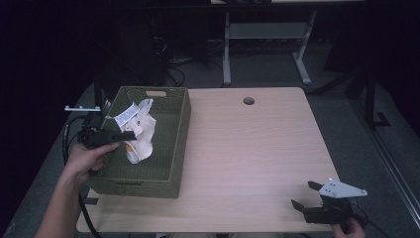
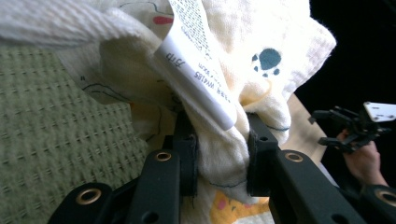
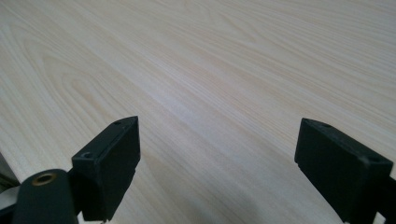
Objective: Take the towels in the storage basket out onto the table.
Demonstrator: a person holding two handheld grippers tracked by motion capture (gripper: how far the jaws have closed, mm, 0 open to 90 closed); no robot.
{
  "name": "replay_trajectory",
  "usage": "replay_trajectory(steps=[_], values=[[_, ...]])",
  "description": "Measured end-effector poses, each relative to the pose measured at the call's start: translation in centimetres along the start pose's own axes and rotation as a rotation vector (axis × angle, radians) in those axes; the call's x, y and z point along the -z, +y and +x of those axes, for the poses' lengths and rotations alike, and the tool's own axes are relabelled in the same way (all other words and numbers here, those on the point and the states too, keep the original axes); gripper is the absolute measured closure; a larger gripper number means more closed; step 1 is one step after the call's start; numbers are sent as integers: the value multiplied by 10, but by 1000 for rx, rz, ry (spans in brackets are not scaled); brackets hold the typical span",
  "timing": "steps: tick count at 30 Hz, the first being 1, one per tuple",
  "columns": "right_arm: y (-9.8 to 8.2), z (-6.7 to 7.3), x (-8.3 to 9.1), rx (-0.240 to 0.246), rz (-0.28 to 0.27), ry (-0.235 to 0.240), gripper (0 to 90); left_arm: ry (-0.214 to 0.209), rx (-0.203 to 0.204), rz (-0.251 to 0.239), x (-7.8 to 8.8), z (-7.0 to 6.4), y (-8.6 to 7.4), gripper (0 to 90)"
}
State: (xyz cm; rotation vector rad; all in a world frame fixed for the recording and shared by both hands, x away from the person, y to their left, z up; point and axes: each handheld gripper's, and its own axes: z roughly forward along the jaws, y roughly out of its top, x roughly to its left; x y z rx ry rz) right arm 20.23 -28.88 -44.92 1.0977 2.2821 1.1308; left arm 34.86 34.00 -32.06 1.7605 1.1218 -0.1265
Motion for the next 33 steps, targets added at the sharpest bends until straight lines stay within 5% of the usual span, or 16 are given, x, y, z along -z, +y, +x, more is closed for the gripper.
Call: replay_trajectory(steps=[33], values=[[0,-1,1,-3,-10,-3,139,-145,-59,-32,-7,-23,11,710]])
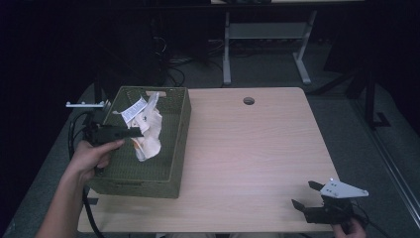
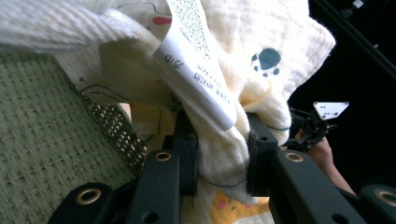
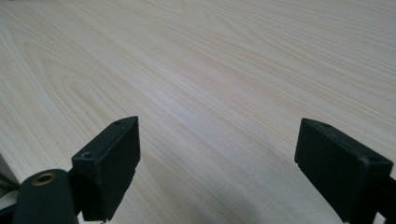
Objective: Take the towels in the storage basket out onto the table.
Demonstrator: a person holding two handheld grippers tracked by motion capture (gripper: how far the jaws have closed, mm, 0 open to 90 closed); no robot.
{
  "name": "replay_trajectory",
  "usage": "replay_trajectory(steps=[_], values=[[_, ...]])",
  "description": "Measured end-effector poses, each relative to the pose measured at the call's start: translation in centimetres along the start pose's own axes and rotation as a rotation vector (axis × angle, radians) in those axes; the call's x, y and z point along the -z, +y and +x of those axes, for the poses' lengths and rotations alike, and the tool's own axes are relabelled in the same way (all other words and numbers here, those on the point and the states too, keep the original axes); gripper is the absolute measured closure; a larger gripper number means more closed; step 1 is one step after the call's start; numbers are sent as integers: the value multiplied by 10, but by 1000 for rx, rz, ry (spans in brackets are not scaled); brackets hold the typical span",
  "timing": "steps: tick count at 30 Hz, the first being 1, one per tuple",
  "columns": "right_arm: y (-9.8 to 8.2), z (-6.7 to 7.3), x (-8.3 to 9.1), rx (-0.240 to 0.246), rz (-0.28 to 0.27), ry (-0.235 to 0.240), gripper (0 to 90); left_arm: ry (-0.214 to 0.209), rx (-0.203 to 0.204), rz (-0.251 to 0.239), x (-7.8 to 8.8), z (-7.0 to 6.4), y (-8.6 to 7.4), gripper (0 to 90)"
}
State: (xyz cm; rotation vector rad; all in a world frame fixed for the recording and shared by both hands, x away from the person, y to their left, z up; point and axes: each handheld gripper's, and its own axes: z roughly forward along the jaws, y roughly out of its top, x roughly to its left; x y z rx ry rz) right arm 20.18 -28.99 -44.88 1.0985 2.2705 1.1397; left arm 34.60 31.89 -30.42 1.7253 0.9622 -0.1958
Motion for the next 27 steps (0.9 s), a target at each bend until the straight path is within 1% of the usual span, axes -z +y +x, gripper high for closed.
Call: replay_trajectory(steps=[4,10,11,12,13,20,23,25,26,27], values=[[0,0,0,2,1,-3,139,-10,-12,-3,-3,-5,3,711],[0,0,0,6,-1,-2,139,-37,-50,3,-11,-17,8,711],[0,0,0,2,-1,-2,139,-38,-49,2,-12,-18,9,710],[0,0,0,3,-2,-3,139,-45,-62,7,-14,-19,9,710],[0,0,1,2,-2,-3,139,-51,-59,3,-15,-20,10,710],[0,0,1,5,-5,-3,139,-66,-76,28,-26,-25,11,711],[0,1,1,8,-4,2,139,-76,-78,25,-30,-27,13,711],[0,0,0,12,-4,6,139,-83,-91,30,-32,-29,15,711],[0,0,0,14,-5,6,139,-93,-93,23,-34,-31,15,710],[0,0,0,13,-4,5,139,-94,-95,29,-35,-32,17,711]])
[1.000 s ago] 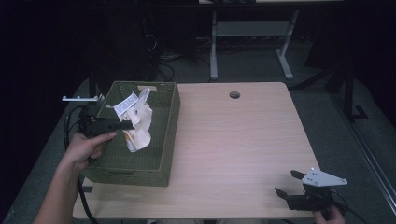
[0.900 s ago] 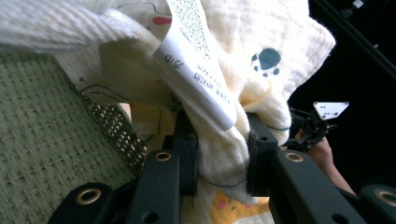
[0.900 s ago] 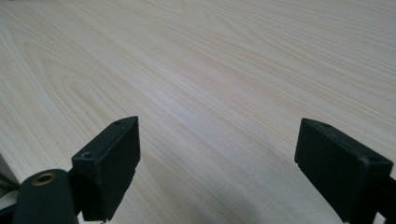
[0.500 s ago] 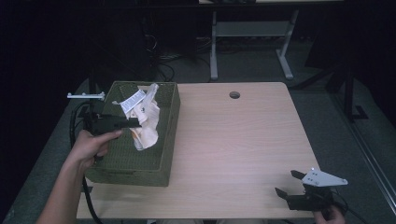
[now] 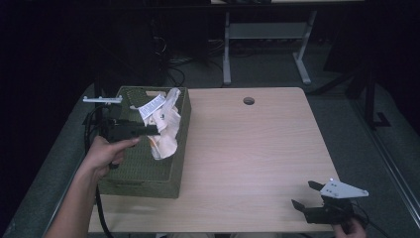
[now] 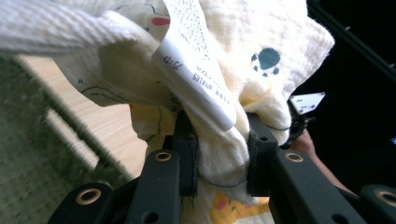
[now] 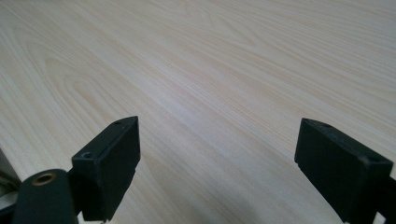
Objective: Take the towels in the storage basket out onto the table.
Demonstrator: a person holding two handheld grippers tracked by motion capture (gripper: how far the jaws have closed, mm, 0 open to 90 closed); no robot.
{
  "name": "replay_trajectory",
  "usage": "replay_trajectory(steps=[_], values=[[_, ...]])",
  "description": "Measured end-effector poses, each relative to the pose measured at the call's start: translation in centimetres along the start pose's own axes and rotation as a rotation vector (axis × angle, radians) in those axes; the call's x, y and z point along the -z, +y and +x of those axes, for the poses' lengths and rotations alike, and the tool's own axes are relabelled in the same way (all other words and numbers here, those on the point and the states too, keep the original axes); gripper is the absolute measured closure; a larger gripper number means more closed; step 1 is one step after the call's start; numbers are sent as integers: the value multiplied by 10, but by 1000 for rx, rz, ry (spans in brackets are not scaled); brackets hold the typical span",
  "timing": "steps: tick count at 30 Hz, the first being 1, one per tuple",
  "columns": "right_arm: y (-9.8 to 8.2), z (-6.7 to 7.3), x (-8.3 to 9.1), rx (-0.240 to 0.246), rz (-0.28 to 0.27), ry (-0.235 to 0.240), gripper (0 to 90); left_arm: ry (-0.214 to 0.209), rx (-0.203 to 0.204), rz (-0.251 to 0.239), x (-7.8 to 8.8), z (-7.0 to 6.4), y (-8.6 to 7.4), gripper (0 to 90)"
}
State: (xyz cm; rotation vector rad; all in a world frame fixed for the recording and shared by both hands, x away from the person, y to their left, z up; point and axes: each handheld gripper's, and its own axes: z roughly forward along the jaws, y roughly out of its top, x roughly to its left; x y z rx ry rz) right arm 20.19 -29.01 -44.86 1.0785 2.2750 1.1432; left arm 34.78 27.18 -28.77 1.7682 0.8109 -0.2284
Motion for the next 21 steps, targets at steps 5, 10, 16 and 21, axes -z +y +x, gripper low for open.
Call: replay_trajectory(steps=[5,10,16,21], values=[[0,-1,0,-6,0,-2,139,-12,-8,8,-8,-4,5,711],[0,-1,1,-6,-1,-2,139,-25,-5,17,-18,-4,5,711],[0,-1,1,-7,-3,-2,139,-45,-14,26,-33,-8,7,711],[0,-1,1,-6,-8,-4,139,-55,-28,43,-46,-10,7,711]])
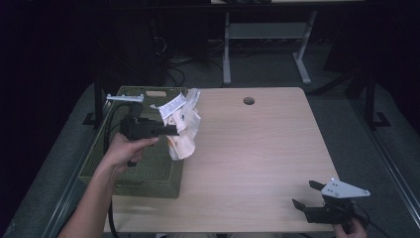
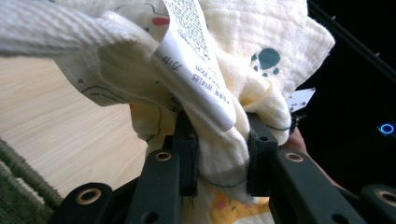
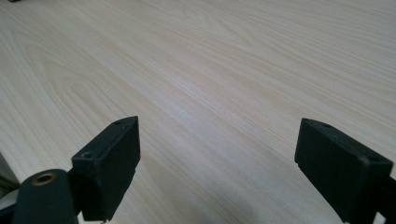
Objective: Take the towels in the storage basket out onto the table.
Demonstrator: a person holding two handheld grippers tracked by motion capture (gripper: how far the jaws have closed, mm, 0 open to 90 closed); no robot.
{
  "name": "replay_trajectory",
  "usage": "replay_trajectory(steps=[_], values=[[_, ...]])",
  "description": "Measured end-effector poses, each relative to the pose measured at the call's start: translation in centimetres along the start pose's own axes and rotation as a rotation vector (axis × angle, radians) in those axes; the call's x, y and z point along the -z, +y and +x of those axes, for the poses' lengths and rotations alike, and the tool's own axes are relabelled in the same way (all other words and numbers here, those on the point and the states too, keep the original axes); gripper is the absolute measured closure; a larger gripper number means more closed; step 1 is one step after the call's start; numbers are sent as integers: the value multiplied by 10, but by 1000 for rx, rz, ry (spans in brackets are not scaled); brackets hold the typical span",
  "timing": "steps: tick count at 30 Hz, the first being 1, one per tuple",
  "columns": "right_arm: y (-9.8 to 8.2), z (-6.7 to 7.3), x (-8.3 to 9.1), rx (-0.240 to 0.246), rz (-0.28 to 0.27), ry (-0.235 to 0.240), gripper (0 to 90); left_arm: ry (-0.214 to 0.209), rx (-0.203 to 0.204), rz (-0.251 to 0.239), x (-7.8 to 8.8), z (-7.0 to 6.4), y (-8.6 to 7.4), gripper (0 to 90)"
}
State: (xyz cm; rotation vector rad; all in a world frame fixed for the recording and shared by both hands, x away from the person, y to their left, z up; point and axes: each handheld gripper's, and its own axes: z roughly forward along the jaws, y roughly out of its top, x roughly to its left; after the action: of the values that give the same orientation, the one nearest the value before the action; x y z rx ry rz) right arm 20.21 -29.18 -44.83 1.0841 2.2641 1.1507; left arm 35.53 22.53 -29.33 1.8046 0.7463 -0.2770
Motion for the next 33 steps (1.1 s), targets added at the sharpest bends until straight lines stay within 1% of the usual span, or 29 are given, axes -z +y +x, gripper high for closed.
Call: replay_trajectory(steps=[8,11,14,17,19,20,25,28,30,32,33], values=[[0,0,0,-2,-1,2,139,-14,-3,-5,-14,-3,2,711],[0,0,0,-2,-3,2,139,-27,-5,-10,-22,-6,3,711],[0,0,0,-4,-4,3,139,-38,-14,3,-30,-8,3,710],[0,1,0,-11,-7,2,139,-40,-16,14,-38,-9,4,711],[0,0,1,-11,-7,1,139,-23,-35,29,-43,-11,4,710],[0,0,1,-15,-5,0,139,-24,-34,32,-45,-11,4,710],[0,-1,1,-11,-10,0,139,-28,-40,29,-56,-14,4,711],[0,-1,1,-11,-11,-1,139,-36,-46,46,-65,-15,4,711],[0,-1,1,-16,-12,-2,139,-50,-44,50,-71,-15,3,711],[0,-1,1,-15,-13,-1,139,-54,-45,56,-76,-15,3,710],[0,-1,1,-14,-11,-2,139,-59,-38,56,-79,-15,2,710]])
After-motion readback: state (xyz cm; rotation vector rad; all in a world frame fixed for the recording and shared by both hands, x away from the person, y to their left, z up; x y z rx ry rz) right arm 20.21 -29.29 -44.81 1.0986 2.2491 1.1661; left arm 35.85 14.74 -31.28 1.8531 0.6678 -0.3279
